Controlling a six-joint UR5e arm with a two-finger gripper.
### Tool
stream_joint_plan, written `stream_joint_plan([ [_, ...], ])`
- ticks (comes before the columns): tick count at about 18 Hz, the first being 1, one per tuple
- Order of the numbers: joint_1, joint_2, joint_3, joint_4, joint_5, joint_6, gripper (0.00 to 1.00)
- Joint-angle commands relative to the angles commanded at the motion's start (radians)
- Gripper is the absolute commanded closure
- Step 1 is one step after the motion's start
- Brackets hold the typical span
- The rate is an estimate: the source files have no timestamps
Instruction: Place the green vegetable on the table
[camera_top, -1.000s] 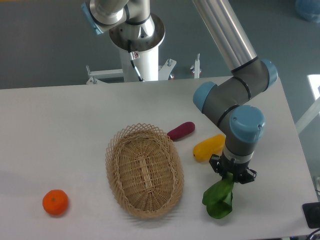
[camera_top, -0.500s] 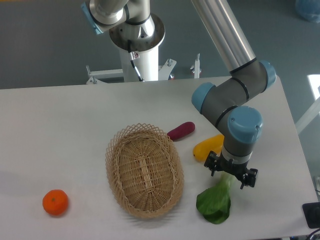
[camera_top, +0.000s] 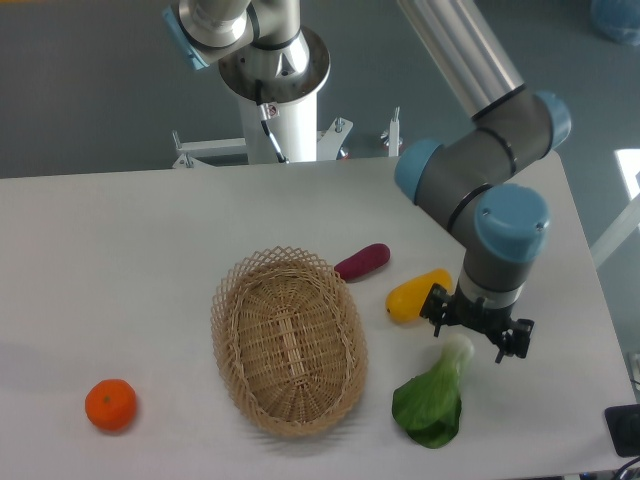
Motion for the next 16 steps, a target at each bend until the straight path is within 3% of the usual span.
stream_joint_plan([
  [5, 0.018, 0.026, 0.048, -0.108, 0.008, 0.125, 0.00],
  [9, 0.040, 0.044, 0.049, -0.109, 0.009, 0.273, 0.00],
  [16, 0.038, 0.046, 0.043, -0.109, 0.058, 0.284, 0.00],
])
